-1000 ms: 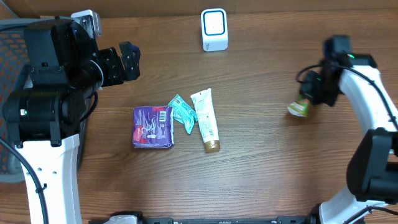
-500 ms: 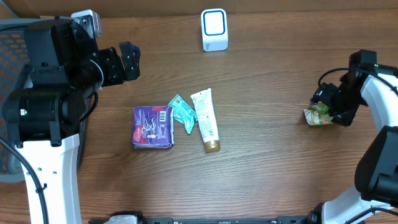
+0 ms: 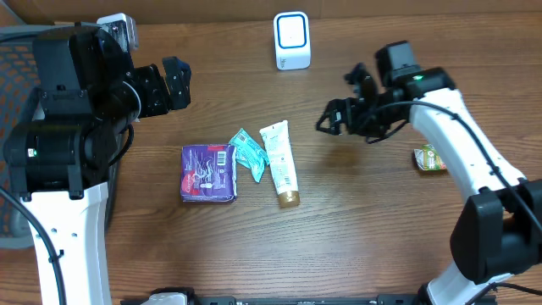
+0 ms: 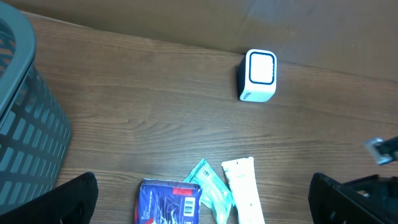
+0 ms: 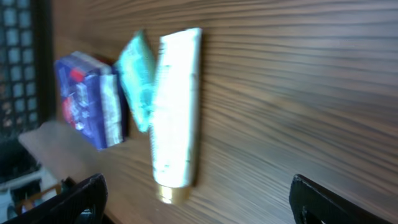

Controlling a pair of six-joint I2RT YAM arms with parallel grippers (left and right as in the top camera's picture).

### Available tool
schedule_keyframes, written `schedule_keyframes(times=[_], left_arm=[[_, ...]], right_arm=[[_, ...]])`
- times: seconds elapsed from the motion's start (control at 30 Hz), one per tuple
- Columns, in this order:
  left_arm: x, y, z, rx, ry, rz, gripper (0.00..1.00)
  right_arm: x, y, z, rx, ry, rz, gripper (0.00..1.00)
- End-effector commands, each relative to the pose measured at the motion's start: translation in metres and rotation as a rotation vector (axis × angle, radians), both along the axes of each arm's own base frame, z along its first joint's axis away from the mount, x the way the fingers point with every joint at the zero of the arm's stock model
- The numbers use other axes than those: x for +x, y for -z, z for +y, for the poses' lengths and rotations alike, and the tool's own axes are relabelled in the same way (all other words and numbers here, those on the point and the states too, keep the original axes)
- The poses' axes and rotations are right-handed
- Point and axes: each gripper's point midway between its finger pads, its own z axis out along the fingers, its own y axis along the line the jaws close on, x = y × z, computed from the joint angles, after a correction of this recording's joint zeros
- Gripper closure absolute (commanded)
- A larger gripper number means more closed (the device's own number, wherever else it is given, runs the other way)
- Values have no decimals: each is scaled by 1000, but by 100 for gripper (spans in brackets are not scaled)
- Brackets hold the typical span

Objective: Scan the item barcode
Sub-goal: 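Reach the right gripper to the white tube and grasp its cap end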

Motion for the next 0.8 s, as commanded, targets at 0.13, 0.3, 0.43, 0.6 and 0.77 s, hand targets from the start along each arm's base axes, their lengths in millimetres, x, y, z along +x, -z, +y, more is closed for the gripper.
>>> schedule_keyframes(times=[0.13,0.3,0.43,0.6,0.77], left_arm=[[1,-2,-1,12,16,-10,0],[1,-2,-1,12,16,-9,0],[1,-2,-1,12,16,-10,1],[1,-2,-1,12,16,-9,0],[1,-2,-1,12,16,-9,0]], right_arm=[[-17,41,39,-11,-82,108,6],[-31,62,55,6,-124,186,12],[-43,68,65,-9,-160,210,14],[-48,82,68,-111,-84,252,20],[-63,90,82,-212,-84,235,49]])
